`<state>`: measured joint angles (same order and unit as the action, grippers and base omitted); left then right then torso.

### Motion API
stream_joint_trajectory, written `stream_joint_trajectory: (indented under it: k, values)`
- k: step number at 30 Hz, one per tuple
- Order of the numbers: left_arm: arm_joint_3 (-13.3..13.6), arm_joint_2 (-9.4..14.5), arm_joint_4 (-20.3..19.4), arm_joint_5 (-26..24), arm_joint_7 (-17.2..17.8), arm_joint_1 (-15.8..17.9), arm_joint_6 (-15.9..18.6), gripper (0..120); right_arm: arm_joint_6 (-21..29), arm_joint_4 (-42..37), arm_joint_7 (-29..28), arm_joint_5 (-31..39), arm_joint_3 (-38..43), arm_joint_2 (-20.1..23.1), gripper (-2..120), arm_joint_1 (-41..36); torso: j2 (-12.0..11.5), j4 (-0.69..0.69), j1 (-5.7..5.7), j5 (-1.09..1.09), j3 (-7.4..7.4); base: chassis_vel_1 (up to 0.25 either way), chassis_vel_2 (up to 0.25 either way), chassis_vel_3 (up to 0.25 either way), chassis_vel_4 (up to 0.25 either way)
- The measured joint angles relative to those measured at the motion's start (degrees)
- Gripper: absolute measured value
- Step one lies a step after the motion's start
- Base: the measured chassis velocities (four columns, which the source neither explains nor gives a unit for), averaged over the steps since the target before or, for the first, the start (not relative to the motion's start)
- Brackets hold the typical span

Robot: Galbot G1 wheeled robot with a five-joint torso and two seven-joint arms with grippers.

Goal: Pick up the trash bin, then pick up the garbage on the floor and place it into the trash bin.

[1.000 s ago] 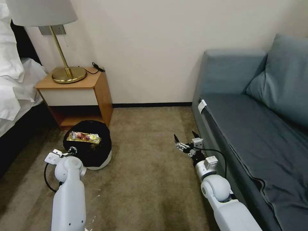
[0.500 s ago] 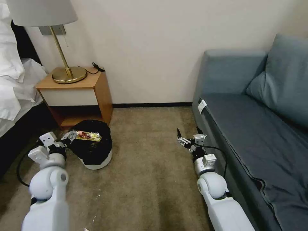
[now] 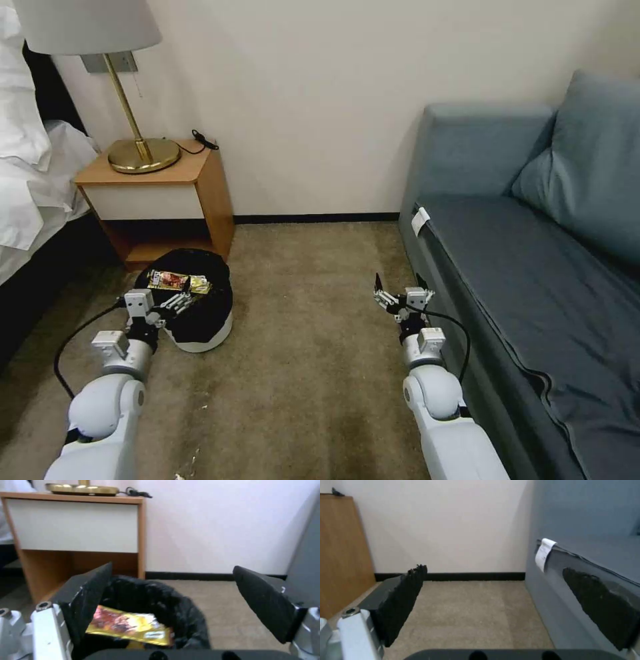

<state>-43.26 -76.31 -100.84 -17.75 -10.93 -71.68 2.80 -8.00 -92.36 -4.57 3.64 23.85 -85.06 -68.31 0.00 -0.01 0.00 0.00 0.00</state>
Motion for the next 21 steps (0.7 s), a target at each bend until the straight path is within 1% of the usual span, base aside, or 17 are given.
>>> stream_joint_trajectory:
  k: [2, 4, 5, 6, 8, 11, 21]
  values:
    - [1.19, -0.76, 0.65, 0.07, 0.66, 0.94, -0.55, 97, -1.42, 1.05, 1.04, -0.89, 0.65, -0.2, 100, -0.39, 0.0, 0.0, 0.0, 0.0, 0.0, 0.0, 0.0, 0.0, 0.0]
    - [1.47, -0.97, 0.85, 0.05, 1.07, 1.21, -0.55, 97, -1.77, 1.29, 1.33, -0.94, 0.76, -0.25, 100, -0.49, 0.0, 0.0, 0.0, 0.0, 0.0, 0.0, 0.0, 0.0, 0.0]
    - [2.01, -1.32, 1.48, -0.16, 2.07, 1.73, -0.41, 98, -2.07, 1.62, 1.64, -1.09, 0.87, -0.31, 100, -0.71, 0.0, 0.0, 0.0, 0.01, 0.0, 0.0, 0.0, 0.0, 0.0]
    - [2.01, -1.32, 1.48, -0.16, 2.07, 1.73, -0.41, 98, -2.07, 1.62, 1.64, -1.09, 0.87, -0.31, 100, -0.71, 0.0, 0.0, 0.0, 0.01, 0.0, 0.0, 0.0, 0.0, 0.0]
    - [2.39, -1.72, 2.12, -0.08, 3.25, 1.95, -0.24, 98, -2.14, 2.07, 2.21, -1.3, 1.35, -0.55, 100, -0.74, 0.0, 0.0, 0.0, 0.0, 0.0, 0.0, 0.0, 0.0, 0.0]
    - [2.44, -1.81, 2.2, 0.02, 3.86, 1.92, 0.03, 98, -2.13, 2.2, 2.81, -1.32, 1.64, -0.71, 100, -0.66, 0.0, 0.0, 0.0, 0.0, 0.0, 0.0, 0.0, 0.0, 0.0]
    - [2.43, -1.85, 2.2, 0.04, 4.06, 1.88, 0.23, 98, -2.04, 2.21, 2.94, -1.31, 1.68, -0.73, 100, -0.57, 0.0, 0.0, 0.0, 0.0, 0.0, 0.0, 0.0, 0.0, 0.0]
